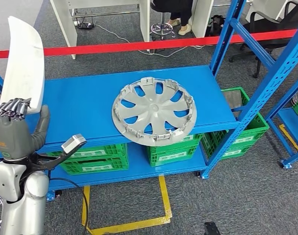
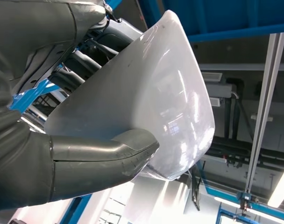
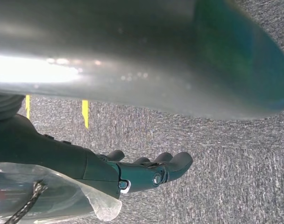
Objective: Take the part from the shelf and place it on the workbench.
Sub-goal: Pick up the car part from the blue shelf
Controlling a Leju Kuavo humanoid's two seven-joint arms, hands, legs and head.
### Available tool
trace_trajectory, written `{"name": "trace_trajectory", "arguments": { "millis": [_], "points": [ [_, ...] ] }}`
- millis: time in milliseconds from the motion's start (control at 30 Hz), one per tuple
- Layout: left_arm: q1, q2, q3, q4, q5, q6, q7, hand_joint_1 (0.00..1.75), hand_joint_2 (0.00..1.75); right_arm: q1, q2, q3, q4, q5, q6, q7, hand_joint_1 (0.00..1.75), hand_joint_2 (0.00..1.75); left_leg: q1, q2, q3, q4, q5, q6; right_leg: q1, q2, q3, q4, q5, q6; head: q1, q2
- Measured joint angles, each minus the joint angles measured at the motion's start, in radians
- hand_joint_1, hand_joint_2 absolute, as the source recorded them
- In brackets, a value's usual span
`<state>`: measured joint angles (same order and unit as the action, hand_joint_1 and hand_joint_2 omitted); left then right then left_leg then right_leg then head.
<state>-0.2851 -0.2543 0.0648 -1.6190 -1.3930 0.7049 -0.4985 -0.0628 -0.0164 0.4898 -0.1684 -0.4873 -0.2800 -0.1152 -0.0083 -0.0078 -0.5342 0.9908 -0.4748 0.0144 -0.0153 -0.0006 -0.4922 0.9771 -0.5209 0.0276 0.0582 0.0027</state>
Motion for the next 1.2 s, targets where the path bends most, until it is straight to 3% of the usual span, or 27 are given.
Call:
{"name": "trace_trajectory", "arguments": {
  "millis": [167,300,367,400,467,500,533,567,667,733,833,900,967,1000,1033,1067,1100,1133,1200],
  "points": [
    [0.007,0.016,-0.018,-0.001,-0.048,0.0,0.093,1.75,1.75,0.0,0.001,0.0,0.0,-0.003,0.0,0.0,0.0,0.0,-0.001,0.0,-0.001,0.003,-0.001,0.001,-0.001,0.0,0.0,-0.001,0.001,0.002,0.0,0.0],
    [0.017,0.047,-0.047,-0.013,-0.084,0.0,0.198,1.75,1.75,0.0,0.009,0.0,0.0,-0.005,-0.003,0.0,0.0,0.0,-0.003,0.001,-0.003,0.002,0.004,0.014,-0.004,0.0,0.0,-0.006,0.008,0.014,-0.001,0.0],
    [0.018,0.065,-0.067,-0.021,-0.1,0.0,0.239,1.75,1.75,0.0,0.01,0.0,0.0,-0.006,-0.006,0.001,0.0,0.0,0.002,0.003,0.001,-0.017,0.018,0.023,-0.002,0.0,-0.014,0.016,-0.014,0.017,0.001,0.0],
    [0.019,0.073,-0.075,-0.023,-0.106,0.0,0.256,1.75,1.75,-0.001,0.01,0.0,0.0,-0.006,-0.007,0.001,0.0,0.0,0.005,0.005,0.002,-0.027,0.024,0.027,-0.001,0.0,-0.034,0.056,-0.041,0.017,0.002,0.0],
    [0.025,0.089,-0.09,-0.025,-0.121,0.0,0.292,1.75,1.75,0.0,0.01,0.0,0.0,-0.005,-0.006,0.0,0.0,0.0,0.006,0.006,-0.004,-0.029,0.029,0.029,-0.002,0.001,-0.098,0.19,-0.106,0.02,0.003,0.0],
    [0.03,0.099,-0.096,-0.025,-0.13,0.0,0.309,1.75,1.75,0.001,0.011,0.0,0.0,-0.005,-0.005,-0.002,0.0,0.0,0.006,0.006,-0.008,-0.028,0.03,0.028,-0.004,0.001,-0.129,0.253,-0.126,0.022,0.003,0.0],
    [0.034,0.109,-0.102,-0.025,-0.138,0.0,0.324,1.75,1.75,0.003,0.013,0.0,0.0,-0.004,-0.004,-0.003,0.0,0.0,0.007,0.007,-0.011,-0.026,0.031,0.026,-0.005,0.001,-0.146,0.288,-0.126,0.025,0.003,0.0],
    [0.038,0.118,-0.107,-0.025,-0.143,0.0,0.334,1.75,1.75,0.004,0.015,0.0,0.0,-0.004,-0.003,-0.004,0.0,0.0,0.008,0.006,-0.013,-0.023,0.032,0.024,-0.008,0.0,-0.145,0.282,-0.106,0.028,0.003,0.0],
    [0.04,0.138,-0.12,-0.025,-0.148,0.0,0.349,1.75,1.75,0.004,0.019,0.0,0.0,-0.002,-0.002,-0.009,0.0,0.0,0.013,0.005,-0.026,0.001,0.025,0.009,-0.015,0.001,-0.062,0.109,-0.008,0.036,0.005,0.0],
    [0.041,0.147,-0.124,-0.025,-0.151,0.0,0.355,1.75,1.75,0.002,0.023,0.0,0.0,-0.001,-0.001,-0.012,0.0,0.0,0.011,0.003,-0.041,0.02,0.024,-0.007,-0.016,0.006,-0.035,0.05,0.004,0.033,0.006,0.0],
    [0.044,0.161,-0.13,-0.025,-0.156,-0.001,0.366,1.75,1.75,0.001,0.027,0.0,0.0,0.0,0.0,-0.013,0.0,0.0,0.01,0.001,-0.059,0.034,0.027,-0.024,-0.015,0.009,-0.051,0.053,0.006,0.011,0.005,0.0],
    [0.045,0.17,-0.135,-0.025,-0.157,-0.001,0.375,1.75,1.75,0.002,0.029,0.0,0.0,0.0,-0.001,-0.014,0.0,0.0,0.013,0.003,-0.081,0.081,-0.018,-0.034,-0.015,0.006,-0.066,0.053,0.017,-0.009,0.004,0.0],
    [0.047,0.178,-0.141,-0.025,-0.157,-0.001,0.38,1.75,1.75,0.001,0.029,0.0,0.0,0.001,-0.001,-0.014,0.0,0.0,0.015,0.005,-0.124,0.203,-0.101,-0.041,-0.012,0.003,-0.084,0.053,0.029,-0.024,0.003,0.0],
    [0.049,0.181,-0.143,-0.025,-0.157,-0.001,0.383,1.75,1.75,0.001,0.029,0.0,0.0,0.001,-0.001,-0.014,0.0,0.0,0.015,0.005,-0.143,0.268,-0.133,-0.042,-0.01,0.002,-0.093,0.053,0.035,-0.028,0.003,0.0],
    [0.051,0.185,-0.144,-0.025,-0.157,-0.001,0.386,1.75,1.75,0.001,0.029,0.0,0.0,0.001,-0.001,-0.014,0.0,0.0,0.015,0.005,-0.149,0.308,-0.147,-0.041,-0.007,0.001,-0.102,0.054,0.042,-0.03,0.003,0.0],
    [0.052,0.187,-0.144,-0.025,-0.157,-0.001,0.389,1.75,1.75,0.001,0.029,0.0,0.0,0.001,-0.001,-0.014,0.0,0.0,0.014,0.005,-0.138,0.311,-0.14,-0.037,-0.004,0.001,-0.11,0.054,0.049,-0.031,0.003,0.0],
    [0.053,0.19,-0.145,-0.025,-0.157,-0.001,0.392,1.75,1.75,0.001,0.029,0.0,0.0,0.001,-0.001,-0.014,0.0,0.0,0.013,0.005,-0.109,0.274,-0.118,-0.031,0.0,0.001,-0.117,0.054,0.056,-0.031,0.003,0.0],
    [0.053,0.192,-0.145,-0.025,-0.157,-0.001,0.395,1.75,1.75,0.001,0.029,0.0,0.0,0.001,-0.001,-0.014,0.0,0.0,0.01,0.004,-0.065,0.208,-0.089,-0.022,0.003,0.001,-0.124,0.054,0.062,-0.031,0.003,0.0],
    [0.052,0.196,-0.146,-0.025,-0.157,-0.001,0.395,1.75,1.75,0.0,0.032,0.0,0.0,0.001,-0.001,-0.014,0.0,0.0,0.003,0.006,0.018,0.068,-0.059,-0.003,0.005,0.001,-0.132,0.053,0.075,-0.027,0.004,0.0]
  ]
}}
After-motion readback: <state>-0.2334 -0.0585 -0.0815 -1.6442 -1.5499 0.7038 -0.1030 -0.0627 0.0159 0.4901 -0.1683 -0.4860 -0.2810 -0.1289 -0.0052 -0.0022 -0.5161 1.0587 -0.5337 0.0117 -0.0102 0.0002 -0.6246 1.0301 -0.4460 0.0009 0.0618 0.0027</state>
